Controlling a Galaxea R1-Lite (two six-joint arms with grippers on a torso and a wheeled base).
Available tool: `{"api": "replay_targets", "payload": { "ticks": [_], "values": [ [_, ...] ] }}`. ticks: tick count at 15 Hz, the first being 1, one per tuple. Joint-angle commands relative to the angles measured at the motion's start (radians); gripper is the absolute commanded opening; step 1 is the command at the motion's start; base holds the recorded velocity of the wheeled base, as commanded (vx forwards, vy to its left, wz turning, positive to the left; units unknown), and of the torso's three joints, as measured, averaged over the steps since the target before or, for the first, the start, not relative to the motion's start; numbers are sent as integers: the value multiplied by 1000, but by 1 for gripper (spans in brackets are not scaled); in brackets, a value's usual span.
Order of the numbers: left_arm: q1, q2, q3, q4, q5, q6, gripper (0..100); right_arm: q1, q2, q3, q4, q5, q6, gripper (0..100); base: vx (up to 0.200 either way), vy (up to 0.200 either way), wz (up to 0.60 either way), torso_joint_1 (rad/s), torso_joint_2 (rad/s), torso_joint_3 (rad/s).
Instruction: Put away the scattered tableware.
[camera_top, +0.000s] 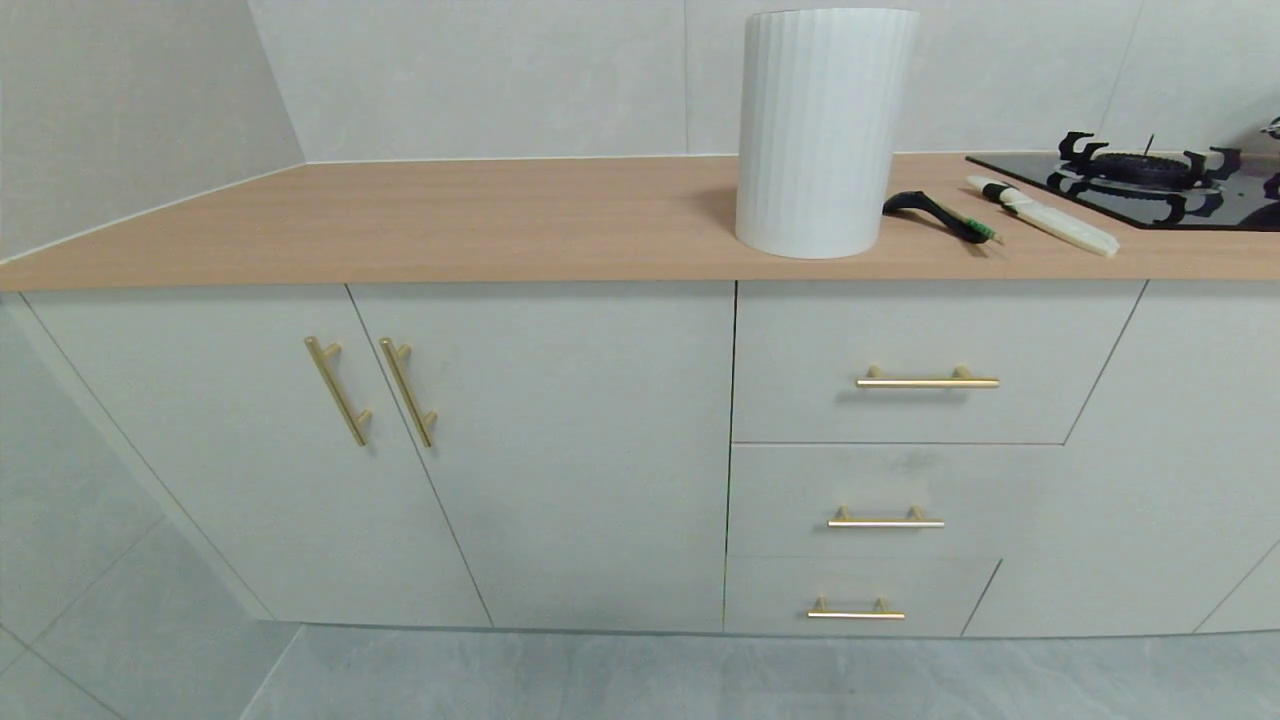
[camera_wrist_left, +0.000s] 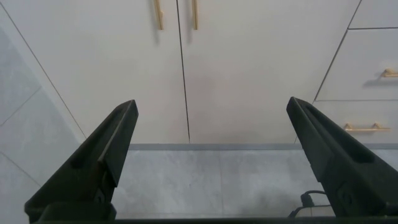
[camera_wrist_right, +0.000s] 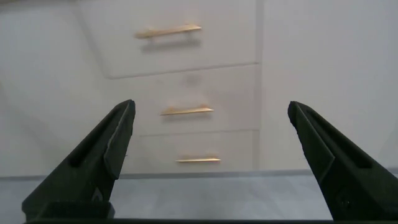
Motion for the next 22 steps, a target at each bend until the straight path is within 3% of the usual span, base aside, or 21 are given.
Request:
{"api": "replay_targets", "payload": {
  "ticks": [1,3,10,17,20,22],
  "values": [
    [0,0,0,0,0,0,100,87,175,-46,31,48,-9,100,0,0,0,0,0,0],
    [0,0,0,-2,0,0,100,148,327,-56,23,45,-31,100,0,0,0,0,0,0],
    [0,0,0,0,0,0,100,156,1060,-263,-32,50,-58,100,0,0,0,0,0,0],
    [0,0,0,0,0,0,100,163,1739,-306,-640,16,-66,100,0,0,0,0,0,0],
    [0,0,0,0,0,0,100,177,1959,-418,-727,-88,-66,100,0,0,0,0,0,0],
    [0,0,0,0,0,0,100,182,2059,-471,-796,-98,-71,100,0,0,0,0,0,0]
  ]
}}
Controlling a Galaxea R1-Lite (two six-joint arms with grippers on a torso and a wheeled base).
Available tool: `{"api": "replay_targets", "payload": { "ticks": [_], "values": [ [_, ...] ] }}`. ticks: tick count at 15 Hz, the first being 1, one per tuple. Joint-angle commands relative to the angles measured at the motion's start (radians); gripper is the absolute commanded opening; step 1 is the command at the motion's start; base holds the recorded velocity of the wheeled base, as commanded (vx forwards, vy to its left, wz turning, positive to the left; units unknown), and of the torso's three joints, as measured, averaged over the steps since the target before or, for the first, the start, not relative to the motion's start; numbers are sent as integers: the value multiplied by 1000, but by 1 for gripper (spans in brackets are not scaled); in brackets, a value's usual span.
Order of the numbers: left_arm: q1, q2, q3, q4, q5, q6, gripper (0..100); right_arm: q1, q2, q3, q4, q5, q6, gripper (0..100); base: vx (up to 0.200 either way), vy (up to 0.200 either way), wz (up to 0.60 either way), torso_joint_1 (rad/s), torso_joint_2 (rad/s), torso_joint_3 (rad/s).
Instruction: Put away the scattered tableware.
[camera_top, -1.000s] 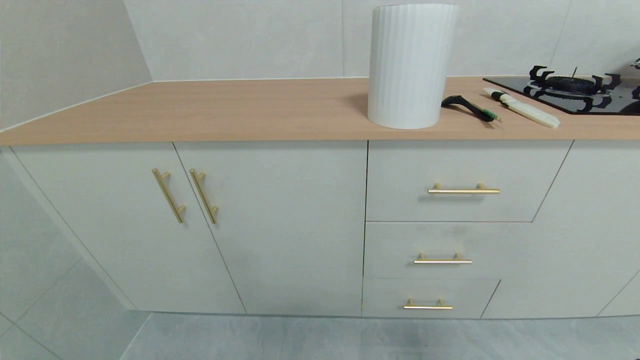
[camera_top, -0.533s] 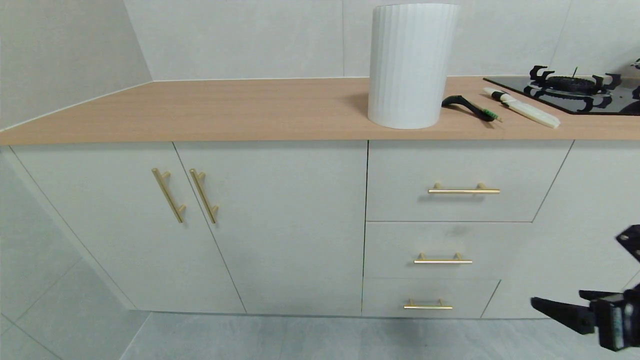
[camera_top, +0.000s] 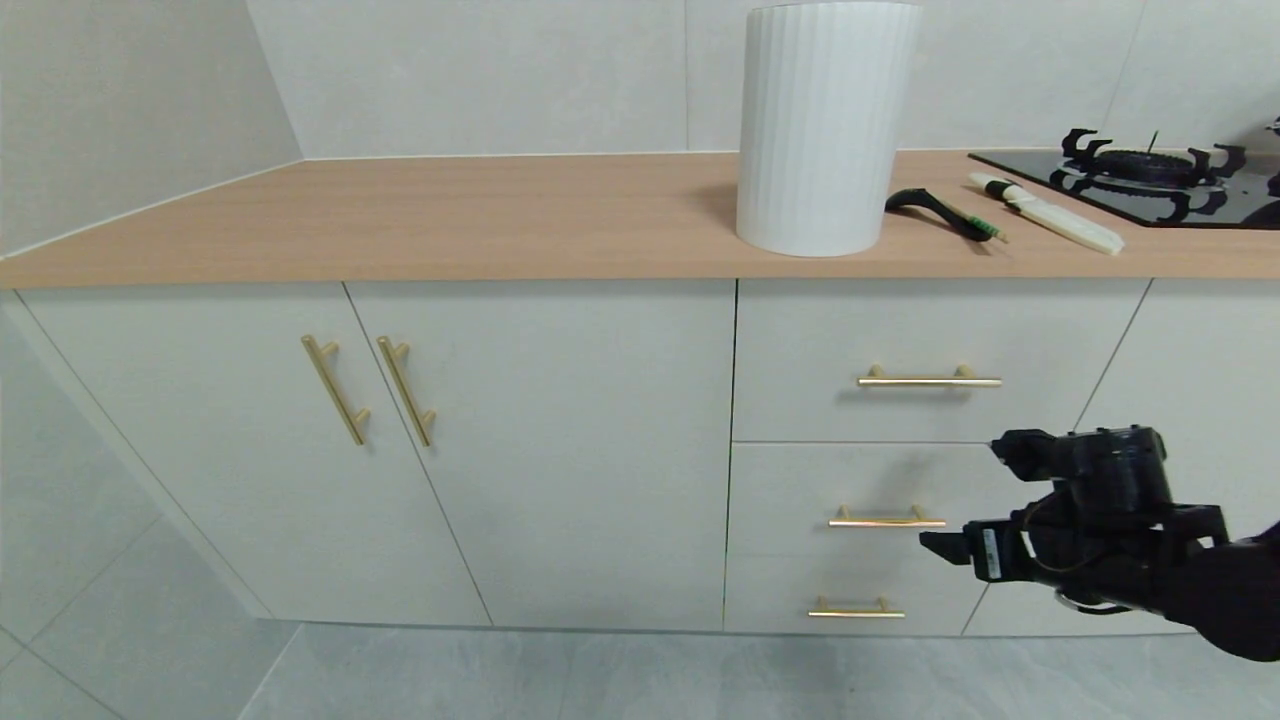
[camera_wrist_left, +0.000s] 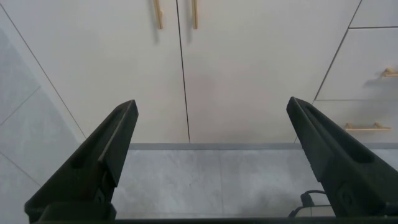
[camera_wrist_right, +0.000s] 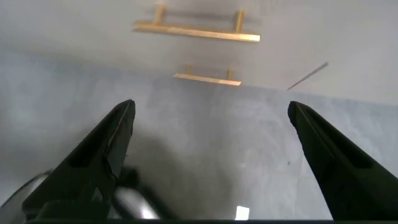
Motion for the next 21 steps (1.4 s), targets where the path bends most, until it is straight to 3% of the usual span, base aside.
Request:
{"api": "replay_targets", "payload": {
  "ticks": [1,4,7,21],
  "values": [
    [0,0,0,0,0,0,100,19,229,-80,-112,-26,-2,100,0,0,0,0,0,0],
    [0,0,0,0,0,0,100,19,316,-82,-301,-73,-2,100,0,0,0,0,0,0],
    [0,0,0,-2,0,0,100,21,351,-83,-364,-93,-1,100,0,0,0,0,0,0],
    [0,0,0,0,0,0,100,26,485,-217,-370,-201,12,100,0,0,0,0,0,0]
  ]
}}
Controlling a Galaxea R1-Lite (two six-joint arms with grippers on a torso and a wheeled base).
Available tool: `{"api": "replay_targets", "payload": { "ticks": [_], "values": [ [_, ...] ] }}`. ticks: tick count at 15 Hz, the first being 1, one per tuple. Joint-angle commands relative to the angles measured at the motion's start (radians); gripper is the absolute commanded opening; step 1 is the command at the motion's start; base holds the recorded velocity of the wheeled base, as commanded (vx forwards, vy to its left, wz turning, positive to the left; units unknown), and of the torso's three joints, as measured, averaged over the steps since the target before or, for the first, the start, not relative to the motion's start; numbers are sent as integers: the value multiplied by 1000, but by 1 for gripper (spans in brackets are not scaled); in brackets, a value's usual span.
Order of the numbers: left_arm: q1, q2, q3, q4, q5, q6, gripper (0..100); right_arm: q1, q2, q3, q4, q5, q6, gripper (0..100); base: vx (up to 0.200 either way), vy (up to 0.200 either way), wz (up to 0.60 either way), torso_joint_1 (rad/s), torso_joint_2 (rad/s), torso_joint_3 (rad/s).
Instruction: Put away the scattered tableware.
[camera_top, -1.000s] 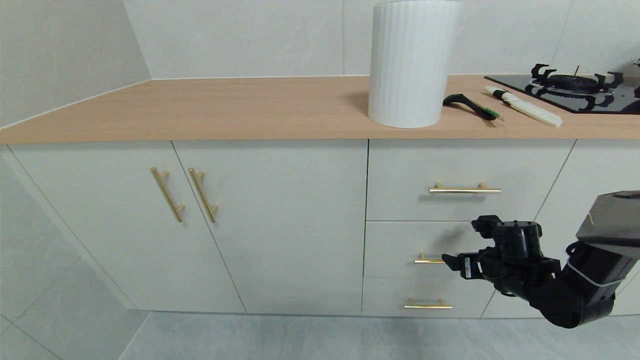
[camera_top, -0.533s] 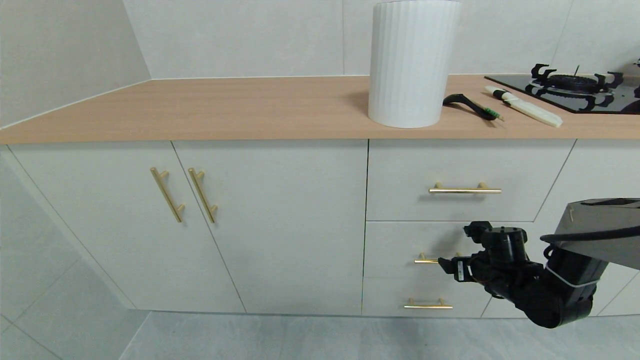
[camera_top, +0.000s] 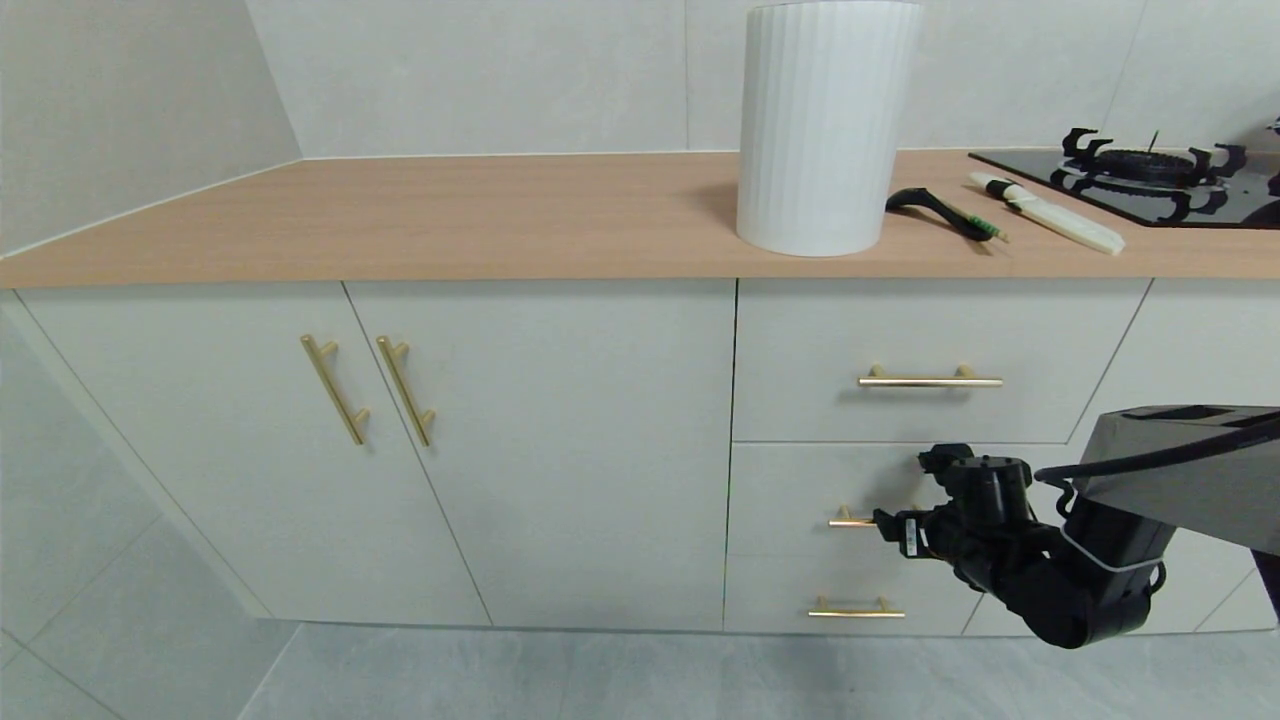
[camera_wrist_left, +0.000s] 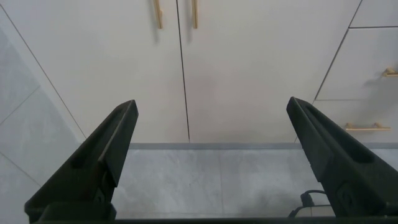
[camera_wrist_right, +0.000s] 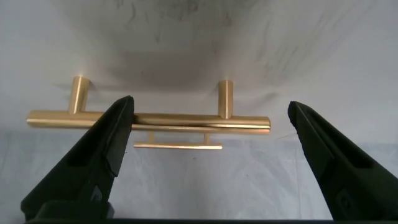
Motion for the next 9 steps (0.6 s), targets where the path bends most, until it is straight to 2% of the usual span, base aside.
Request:
{"api": "replay_targets", "payload": {
  "ticks": [1,9],
  "values": [
    [0,0,0,0,0,0,100,3,15,5,10,1,-3,100,0,0,0,0,0,0],
    [0,0,0,0,0,0,100,12,15,17,20,1,-5,100,0,0,0,0,0,0]
  ]
}}
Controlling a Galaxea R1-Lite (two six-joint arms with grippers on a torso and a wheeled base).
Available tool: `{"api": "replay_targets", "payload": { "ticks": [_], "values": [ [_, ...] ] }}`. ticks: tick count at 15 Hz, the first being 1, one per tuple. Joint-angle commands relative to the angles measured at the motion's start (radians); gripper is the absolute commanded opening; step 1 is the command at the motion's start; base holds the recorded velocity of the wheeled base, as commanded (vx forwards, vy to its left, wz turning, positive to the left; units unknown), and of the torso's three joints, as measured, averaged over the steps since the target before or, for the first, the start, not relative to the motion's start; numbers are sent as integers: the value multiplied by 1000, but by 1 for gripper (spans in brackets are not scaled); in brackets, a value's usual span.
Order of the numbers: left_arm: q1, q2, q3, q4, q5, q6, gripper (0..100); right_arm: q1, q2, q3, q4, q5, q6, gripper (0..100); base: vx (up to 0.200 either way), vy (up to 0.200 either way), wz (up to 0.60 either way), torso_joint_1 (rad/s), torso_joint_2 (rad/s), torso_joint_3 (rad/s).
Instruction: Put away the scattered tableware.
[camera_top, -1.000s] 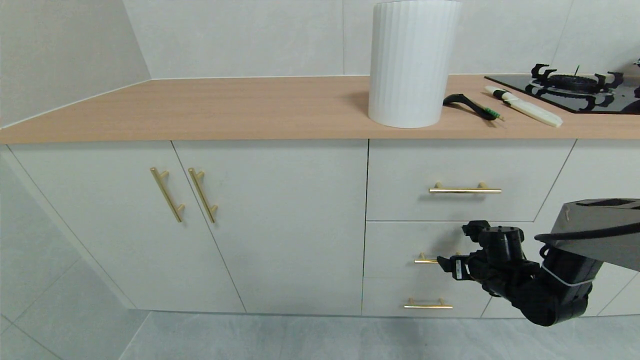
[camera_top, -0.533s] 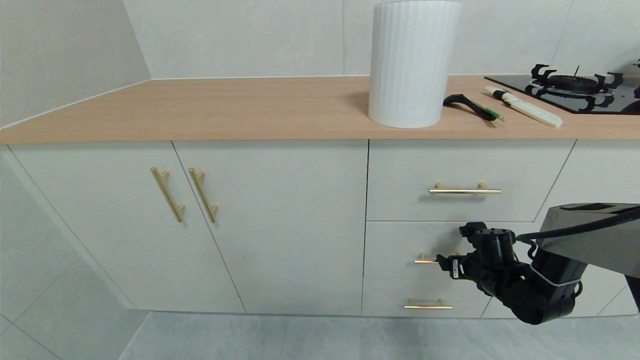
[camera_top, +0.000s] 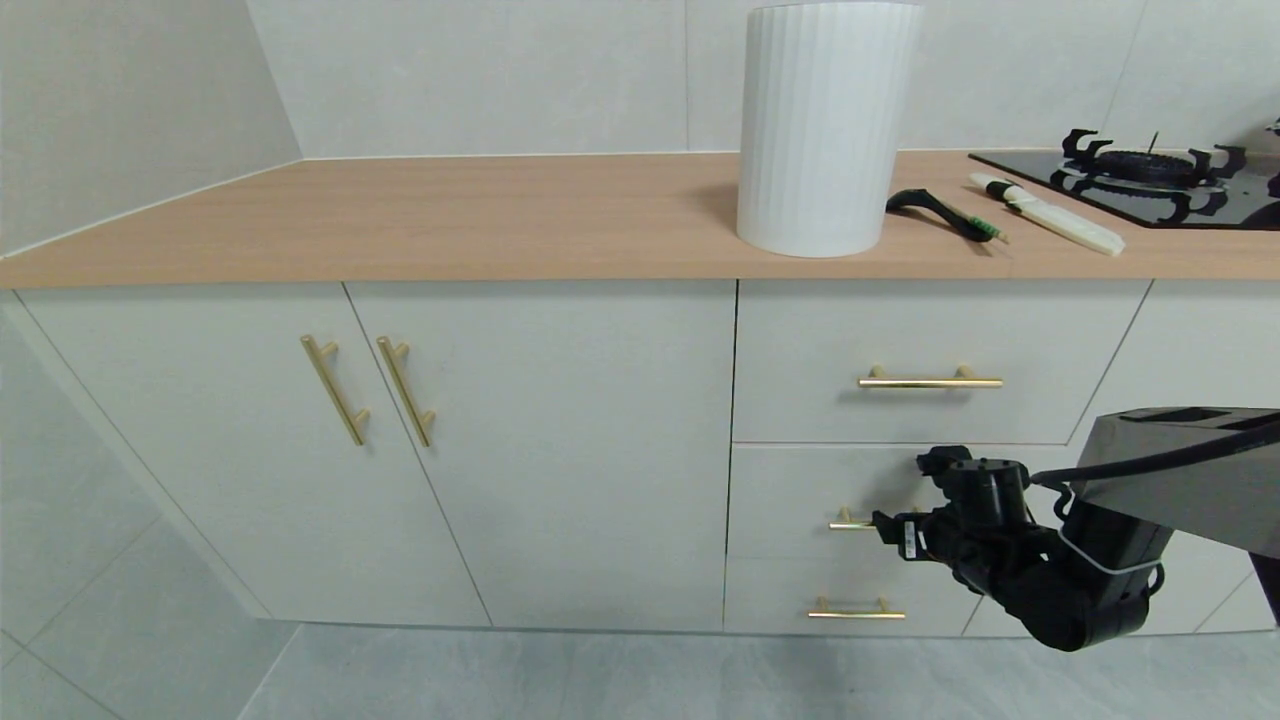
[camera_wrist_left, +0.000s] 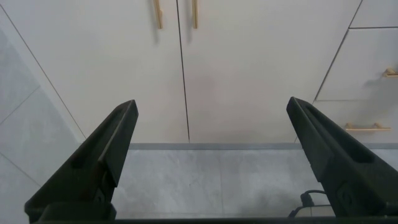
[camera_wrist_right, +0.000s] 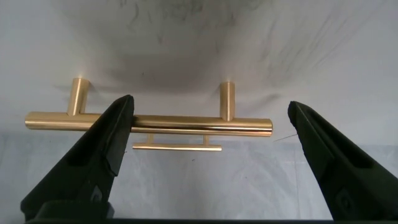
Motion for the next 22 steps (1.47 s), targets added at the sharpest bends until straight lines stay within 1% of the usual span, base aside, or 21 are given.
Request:
{"api": "replay_targets", "payload": {
  "ticks": [1,5,6,7,8,9,11,12,14,17,19,20,22],
  "values": [
    [0,0,0,0,0,0,100,1,1,3,8,1,-1,100,0,0,0,0,0,0],
    [0,0,0,0,0,0,100,1,-10,16,11,-1,-1,100,0,0,0,0,0,0],
    [0,0,0,0,0,0,100,3,-29,36,16,-1,-1,100,0,0,0,0,0,0],
    [0,0,0,0,0,0,100,10,-98,79,53,1,-3,100,0,0,0,0,0,0],
    [0,0,0,-2,0,0,100,20,-174,103,113,2,-3,100,0,0,0,0,0,0],
    [0,0,0,0,0,0,100,40,-311,112,248,7,-3,100,0,0,0,0,0,0],
    [0,0,0,-2,0,0,100,72,-522,100,444,10,2,100,0,0,0,0,0,0],
    [0,0,0,-2,0,0,100,84,-598,98,475,10,3,100,0,0,0,0,0,0],
    [0,0,0,-2,0,0,100,104,-703,98,475,7,3,100,0,0,0,0,0,0],
    [0,0,0,0,0,0,100,107,-685,97,444,5,12,100,0,0,0,0,0,0],
    [0,0,0,0,0,0,100,109,-601,105,344,-7,25,100,0,0,0,0,0,0],
    [0,0,0,0,0,0,100,112,-521,111,271,-36,23,100,0,0,0,0,0,0],
    [0,0,0,0,0,0,100,112,-427,106,182,-61,25,100,0,0,0,0,0,0]
  ]
}}
